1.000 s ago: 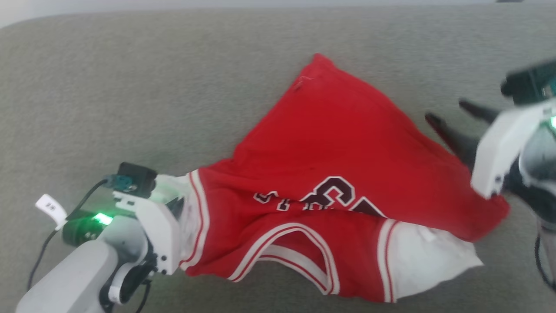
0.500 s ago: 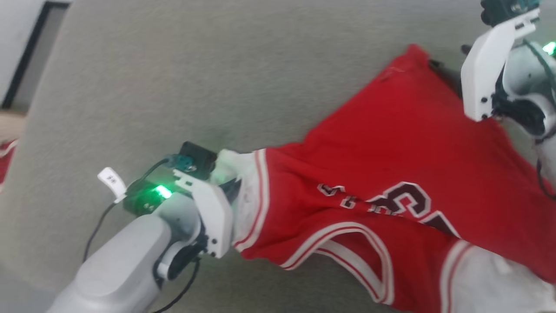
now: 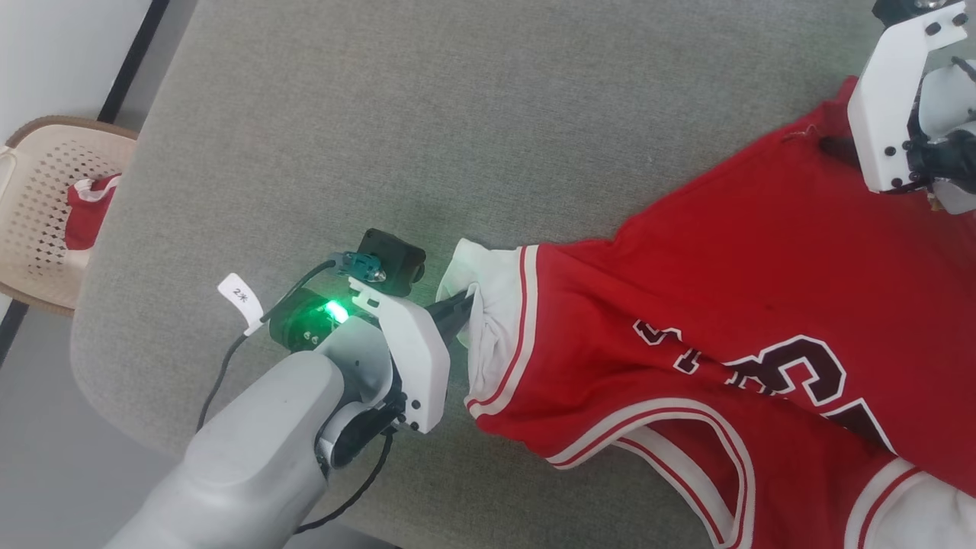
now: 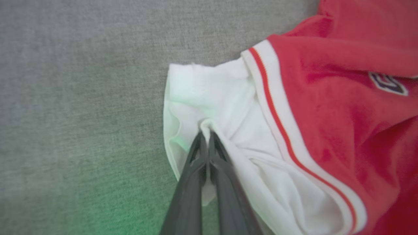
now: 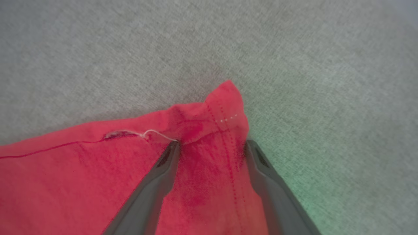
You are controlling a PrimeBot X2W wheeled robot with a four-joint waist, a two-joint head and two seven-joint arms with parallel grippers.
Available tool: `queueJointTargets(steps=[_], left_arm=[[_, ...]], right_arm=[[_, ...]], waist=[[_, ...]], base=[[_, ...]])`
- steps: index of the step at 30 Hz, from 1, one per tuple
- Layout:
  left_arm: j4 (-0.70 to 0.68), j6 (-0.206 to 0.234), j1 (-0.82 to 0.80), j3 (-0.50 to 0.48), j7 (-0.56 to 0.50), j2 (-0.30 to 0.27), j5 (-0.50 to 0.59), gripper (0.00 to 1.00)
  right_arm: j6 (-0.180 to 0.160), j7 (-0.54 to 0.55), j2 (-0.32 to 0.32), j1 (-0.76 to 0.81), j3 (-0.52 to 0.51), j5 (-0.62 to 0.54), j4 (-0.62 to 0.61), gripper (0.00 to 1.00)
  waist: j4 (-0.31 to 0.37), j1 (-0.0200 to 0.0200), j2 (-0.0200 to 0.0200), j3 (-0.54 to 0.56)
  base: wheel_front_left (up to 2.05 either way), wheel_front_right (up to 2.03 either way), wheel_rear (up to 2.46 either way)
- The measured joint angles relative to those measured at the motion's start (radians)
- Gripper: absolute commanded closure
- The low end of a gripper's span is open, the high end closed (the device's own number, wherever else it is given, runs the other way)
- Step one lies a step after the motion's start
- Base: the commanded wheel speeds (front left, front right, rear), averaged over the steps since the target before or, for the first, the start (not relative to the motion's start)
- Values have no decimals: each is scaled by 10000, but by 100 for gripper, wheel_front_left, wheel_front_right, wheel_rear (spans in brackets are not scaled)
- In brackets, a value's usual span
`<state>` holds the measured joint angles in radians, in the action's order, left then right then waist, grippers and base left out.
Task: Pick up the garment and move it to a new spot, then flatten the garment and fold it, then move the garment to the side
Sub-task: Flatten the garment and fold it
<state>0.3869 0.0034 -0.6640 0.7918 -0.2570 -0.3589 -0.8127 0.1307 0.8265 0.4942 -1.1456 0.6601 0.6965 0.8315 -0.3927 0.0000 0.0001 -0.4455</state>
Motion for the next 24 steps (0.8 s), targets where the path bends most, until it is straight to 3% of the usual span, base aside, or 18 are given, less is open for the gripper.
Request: queueJointTargets(steps=[1, 2, 11, 24], left_arm=[[67, -25, -17, 4, 42, 36, -4, 100], [136, -54, -32, 0, 56, 67, -12, 100], [533, -107, -247, -217, -8, -242, -155, 100], [-276, 483, -1880, -1037, -1599, -2309, -221, 100]], right_arm=[[0, 90, -6, -77, 128, 67, 48, 44], [0, 159, 10, -106, 238, 144, 48, 100], [6, -171, 171, -253, 909, 915, -261, 100], [2, -1333, 725, -296, 1425, 1860, -1582, 100]], waist=[[-24, 0, 0, -15], [-34, 0, 0, -26], [391, 0, -1, 143], [1719, 0, -1, 959]], base=[[0, 0, 0], [0, 0, 0], [0, 0, 0], [0, 0, 0]])
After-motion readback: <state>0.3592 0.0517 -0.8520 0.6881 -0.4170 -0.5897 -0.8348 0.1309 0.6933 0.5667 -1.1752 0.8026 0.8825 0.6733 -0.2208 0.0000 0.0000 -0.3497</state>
